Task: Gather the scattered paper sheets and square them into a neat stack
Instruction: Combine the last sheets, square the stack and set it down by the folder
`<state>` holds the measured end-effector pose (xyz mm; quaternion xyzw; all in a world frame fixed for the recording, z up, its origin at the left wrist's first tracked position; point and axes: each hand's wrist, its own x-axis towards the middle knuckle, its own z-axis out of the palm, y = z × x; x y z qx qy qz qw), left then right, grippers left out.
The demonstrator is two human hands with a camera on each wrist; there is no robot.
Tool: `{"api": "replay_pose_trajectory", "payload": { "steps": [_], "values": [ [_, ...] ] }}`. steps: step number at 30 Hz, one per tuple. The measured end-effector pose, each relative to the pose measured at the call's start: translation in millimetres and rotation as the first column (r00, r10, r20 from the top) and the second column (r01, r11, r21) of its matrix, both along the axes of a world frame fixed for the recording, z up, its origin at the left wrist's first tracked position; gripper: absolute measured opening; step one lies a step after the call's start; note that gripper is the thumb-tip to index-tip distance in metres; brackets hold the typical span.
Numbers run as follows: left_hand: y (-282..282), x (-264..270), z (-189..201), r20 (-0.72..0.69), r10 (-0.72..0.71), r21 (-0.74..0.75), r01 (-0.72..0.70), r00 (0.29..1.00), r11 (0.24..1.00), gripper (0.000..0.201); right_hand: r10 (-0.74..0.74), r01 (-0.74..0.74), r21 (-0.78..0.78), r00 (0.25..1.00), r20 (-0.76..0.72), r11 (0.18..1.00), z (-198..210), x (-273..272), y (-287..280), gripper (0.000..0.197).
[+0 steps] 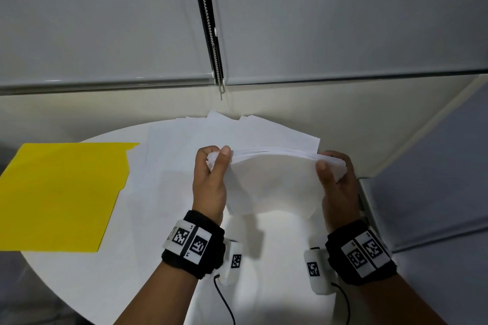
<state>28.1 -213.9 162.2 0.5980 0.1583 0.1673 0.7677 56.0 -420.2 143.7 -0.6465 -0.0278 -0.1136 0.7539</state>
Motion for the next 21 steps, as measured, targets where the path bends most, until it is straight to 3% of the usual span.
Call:
{"api": "replay_pose_trajectory", "payload": {
  "steps": [2, 6, 8, 10, 12, 14, 17, 18, 21],
  "values": [
    [-1.3, 0.4, -3.2, 0.000, -0.009, 0.018, 0.009, 1.000, 1.000, 0.053, -0.041, 0.041, 0.012, 0.999, -0.035, 0.999, 0.0, 1.0, 3.4, 0.033],
    [10.9, -5.2, -18.8, 0.090, -0.164, 0.053, 0.159, 0.982, 0.986, 0.069, -0.001, -0.003, -0.147, 0.999, -0.032, 0.989, -13.8, -3.3, -6.5, 0.044],
    [20.9, -5.9, -35.9, 0.004, -0.225, 0.046, 0.224, 0.974, 0.973, 0.070, 0.003, -0.047, -0.249, 0.985, -0.174, 0.967, -35.1, -5.5, -14.7, 0.058],
    [27.3, -3.4, -56.0, -0.140, -0.262, 0.051, 0.271, 0.955, 0.961, 0.074, -0.046, -0.094, -0.336, 0.921, -0.386, 0.937, -52.2, -9.3, -16.2, 0.068],
    [29.7, 1.1, -74.9, -0.291, -0.257, 0.129, 0.304, 0.922, 0.944, 0.061, -0.077, -0.145, -0.366, 0.845, -0.530, 0.919, -71.1, -10.7, -16.4, 0.071],
    [30.3, 3.0, -93.2, -0.398, -0.256, 0.214, 0.360, 0.881, 0.908, 0.049, -0.086, -0.218, -0.417, 0.797, -0.598, 0.883, -79.7, -11.2, -15.6, 0.070],
    [29.9, -2.3, -114.5, -0.494, -0.197, 0.248, 0.354, 0.847, 0.902, 0.042, -0.087, -0.226, -0.409, 0.780, -0.619, 0.884, -84.5, -8.6, -12.9, 0.096],
    [29.1, -4.3, -118.6, -0.510, -0.175, 0.244, 0.336, 0.842, 0.910, 0.040, -0.096, -0.193, -0.398, 0.793, -0.601, 0.897, -83.3, -6.8, -13.1, 0.094],
    [21.7, -11.1, -120.2, -0.512, -0.167, 0.213, 0.313, 0.843, 0.926, 0.036, -0.084, -0.154, -0.352, 0.813, -0.576, 0.923, -68.2, -8.4, -8.2, 0.064]
  ]
}}
